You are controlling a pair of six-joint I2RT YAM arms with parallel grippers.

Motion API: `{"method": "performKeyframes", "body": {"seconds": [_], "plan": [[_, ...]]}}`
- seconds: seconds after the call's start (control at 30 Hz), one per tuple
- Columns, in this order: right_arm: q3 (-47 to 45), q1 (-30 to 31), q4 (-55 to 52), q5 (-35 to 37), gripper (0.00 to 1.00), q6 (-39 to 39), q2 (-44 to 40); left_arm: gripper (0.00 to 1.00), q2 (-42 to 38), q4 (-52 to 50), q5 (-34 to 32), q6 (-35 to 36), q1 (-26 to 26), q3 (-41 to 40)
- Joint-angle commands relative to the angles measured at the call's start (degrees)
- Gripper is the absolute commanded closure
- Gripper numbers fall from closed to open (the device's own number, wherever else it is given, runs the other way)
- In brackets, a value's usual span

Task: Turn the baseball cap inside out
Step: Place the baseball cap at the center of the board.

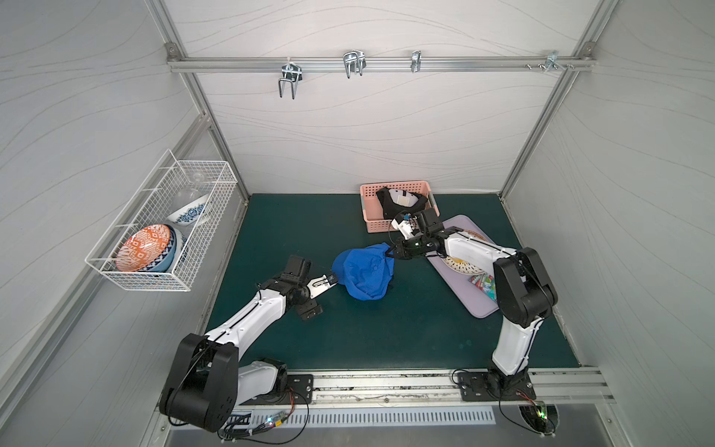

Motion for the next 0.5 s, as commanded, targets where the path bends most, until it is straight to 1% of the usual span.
{"method": "performKeyframes", "body": {"seconds": [0.0,0.13,0.17,0.2,0.23,0.3,0.33,0.4,0.47], "plan": [[1.9,-0.5,-11.1,-2.5,1.00,-3.7,2.0,0.00,-0.8,-0.6,3.1,-5.0,0.3,4.0],[1.3,0.6,-10.6,-2.8,0.99,-2.5,3.0,0.05,-4.0,-6.0,15.8,-18.2,0.3,13.0],[0.7,0.7,-9.9,-2.3,0.94,-2.0,2.7,0.07,-4.8,-6.5,18.9,-21.8,0.2,14.6],[0.2,0.9,-9.2,-1.6,0.86,-1.5,2.2,0.09,-5.3,-6.2,22.2,-24.9,0.1,15.8],[-0.3,0.8,-8.6,-1.0,0.76,-0.9,1.6,0.11,-5.8,-5.4,24.5,-28.0,-0.6,16.4],[-1.5,0.6,-7.7,1.1,0.57,0.0,-0.2,0.13,-6.2,-3.5,25.4,-32.0,-4.1,17.9],[-2.0,0.5,-7.4,2.1,0.50,0.1,-1.3,0.14,-6.1,-2.9,24.5,-32.9,-6.5,18.6],[-4.2,-0.1,-6.7,4.0,0.42,0.5,-4.1,0.16,-4.9,-1.6,20.8,-34.4,-11.4,19.8],[-7.2,-0.7,-5.4,5.8,0.36,1.3,-7.5,0.20,-2.7,-0.7,17.6,-37.2,-15.2,21.0]]}}
